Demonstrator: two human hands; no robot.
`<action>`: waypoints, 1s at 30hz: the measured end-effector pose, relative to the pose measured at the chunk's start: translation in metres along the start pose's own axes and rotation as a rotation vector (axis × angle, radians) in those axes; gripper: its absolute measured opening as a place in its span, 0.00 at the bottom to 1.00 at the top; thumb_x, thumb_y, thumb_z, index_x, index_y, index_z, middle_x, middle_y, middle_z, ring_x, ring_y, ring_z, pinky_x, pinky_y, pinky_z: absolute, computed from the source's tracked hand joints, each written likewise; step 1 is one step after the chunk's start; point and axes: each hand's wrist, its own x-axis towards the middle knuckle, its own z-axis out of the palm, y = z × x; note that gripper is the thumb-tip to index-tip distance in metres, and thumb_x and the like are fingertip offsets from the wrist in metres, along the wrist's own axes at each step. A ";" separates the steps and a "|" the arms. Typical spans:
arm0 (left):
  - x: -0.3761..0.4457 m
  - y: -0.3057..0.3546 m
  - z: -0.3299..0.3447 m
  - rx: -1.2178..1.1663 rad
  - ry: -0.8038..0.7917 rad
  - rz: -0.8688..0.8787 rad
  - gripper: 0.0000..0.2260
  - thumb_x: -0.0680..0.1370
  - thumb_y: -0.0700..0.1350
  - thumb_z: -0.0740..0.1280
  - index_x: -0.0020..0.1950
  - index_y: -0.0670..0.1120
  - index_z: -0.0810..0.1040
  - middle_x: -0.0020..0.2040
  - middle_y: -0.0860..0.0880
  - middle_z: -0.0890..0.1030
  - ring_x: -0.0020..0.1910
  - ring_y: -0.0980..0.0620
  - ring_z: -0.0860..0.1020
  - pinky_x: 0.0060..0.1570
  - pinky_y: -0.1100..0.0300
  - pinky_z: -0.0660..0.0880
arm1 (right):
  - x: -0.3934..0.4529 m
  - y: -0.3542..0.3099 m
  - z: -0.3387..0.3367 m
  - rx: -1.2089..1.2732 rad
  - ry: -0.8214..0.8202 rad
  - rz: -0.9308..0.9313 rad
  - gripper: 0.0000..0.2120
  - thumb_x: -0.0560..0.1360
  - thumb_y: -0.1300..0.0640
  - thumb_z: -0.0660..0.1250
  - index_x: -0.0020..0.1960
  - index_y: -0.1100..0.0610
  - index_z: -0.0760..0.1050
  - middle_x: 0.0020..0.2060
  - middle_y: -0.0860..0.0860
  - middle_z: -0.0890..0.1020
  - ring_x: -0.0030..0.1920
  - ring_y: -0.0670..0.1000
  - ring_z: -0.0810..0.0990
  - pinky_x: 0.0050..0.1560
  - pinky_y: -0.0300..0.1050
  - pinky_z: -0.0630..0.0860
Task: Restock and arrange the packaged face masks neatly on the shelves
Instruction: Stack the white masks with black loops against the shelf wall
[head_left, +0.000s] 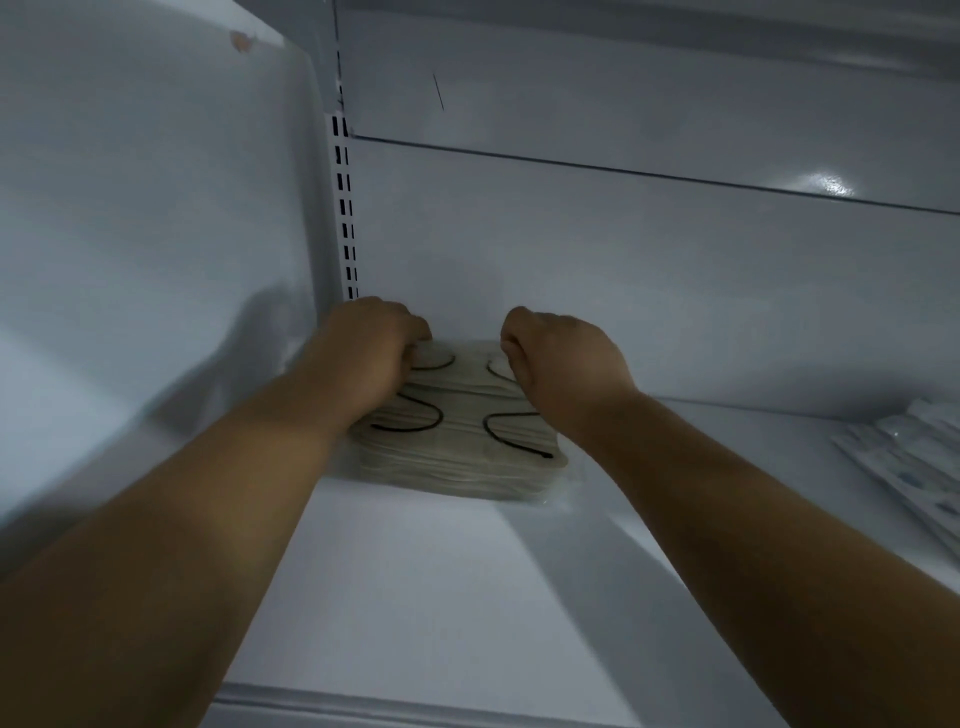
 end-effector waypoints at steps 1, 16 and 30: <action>-0.007 0.002 -0.007 -0.015 0.039 0.009 0.12 0.76 0.42 0.63 0.53 0.44 0.85 0.47 0.42 0.85 0.46 0.39 0.81 0.48 0.48 0.78 | -0.009 -0.004 0.000 0.020 0.053 -0.052 0.07 0.82 0.59 0.58 0.49 0.59 0.74 0.38 0.53 0.78 0.36 0.55 0.77 0.36 0.48 0.72; -0.066 0.026 -0.009 -0.154 -0.233 -0.117 0.17 0.77 0.58 0.68 0.61 0.50 0.80 0.58 0.54 0.78 0.60 0.52 0.74 0.58 0.61 0.69 | -0.058 -0.018 0.013 0.255 -0.191 -0.124 0.15 0.76 0.45 0.57 0.49 0.53 0.78 0.48 0.48 0.81 0.49 0.52 0.78 0.52 0.52 0.75; -0.070 0.038 0.002 -0.094 -0.262 0.038 0.31 0.72 0.63 0.61 0.69 0.48 0.77 0.67 0.48 0.78 0.65 0.46 0.75 0.66 0.54 0.66 | -0.071 -0.022 0.014 0.090 -0.219 -0.061 0.31 0.74 0.39 0.54 0.66 0.57 0.78 0.66 0.55 0.79 0.67 0.56 0.77 0.67 0.48 0.62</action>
